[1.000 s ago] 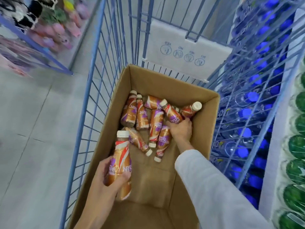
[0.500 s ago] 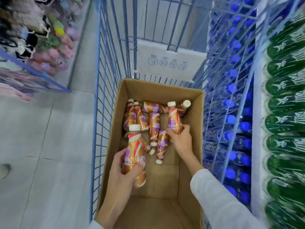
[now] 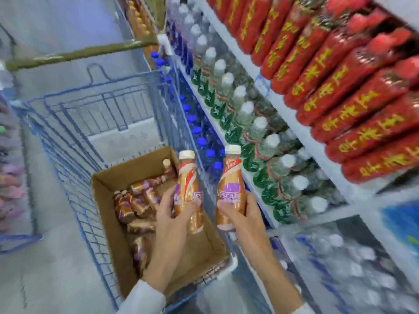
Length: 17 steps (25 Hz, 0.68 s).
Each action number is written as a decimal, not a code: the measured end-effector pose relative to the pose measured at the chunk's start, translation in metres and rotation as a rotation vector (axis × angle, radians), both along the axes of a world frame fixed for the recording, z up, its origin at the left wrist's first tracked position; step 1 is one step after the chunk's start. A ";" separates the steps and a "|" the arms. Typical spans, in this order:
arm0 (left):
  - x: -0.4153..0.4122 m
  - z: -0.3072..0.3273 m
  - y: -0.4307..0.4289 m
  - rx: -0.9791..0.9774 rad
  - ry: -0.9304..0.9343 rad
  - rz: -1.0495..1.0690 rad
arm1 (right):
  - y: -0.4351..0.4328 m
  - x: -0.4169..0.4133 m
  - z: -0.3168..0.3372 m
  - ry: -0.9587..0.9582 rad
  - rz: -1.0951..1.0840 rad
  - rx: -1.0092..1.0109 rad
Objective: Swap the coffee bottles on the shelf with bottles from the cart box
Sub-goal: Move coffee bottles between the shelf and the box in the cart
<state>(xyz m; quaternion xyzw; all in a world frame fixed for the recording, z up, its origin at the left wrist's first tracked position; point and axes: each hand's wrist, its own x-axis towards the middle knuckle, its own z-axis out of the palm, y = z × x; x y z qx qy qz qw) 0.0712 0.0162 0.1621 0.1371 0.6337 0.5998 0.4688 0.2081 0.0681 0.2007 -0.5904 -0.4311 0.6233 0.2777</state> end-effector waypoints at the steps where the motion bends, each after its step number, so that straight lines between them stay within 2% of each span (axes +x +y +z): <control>1: 0.022 0.015 0.005 0.027 0.017 -0.070 | -0.006 0.027 0.017 0.023 -0.069 0.034; 7: 0.175 0.090 -0.003 0.217 0.074 -0.502 | -0.076 0.194 0.088 0.167 -0.425 0.172; 11: 0.289 0.127 -0.043 0.327 0.045 -0.751 | -0.148 0.306 0.112 0.139 -0.638 0.273; 17: 0.437 0.166 -0.109 0.446 0.021 -0.992 | -0.254 0.438 0.148 0.089 -0.888 0.410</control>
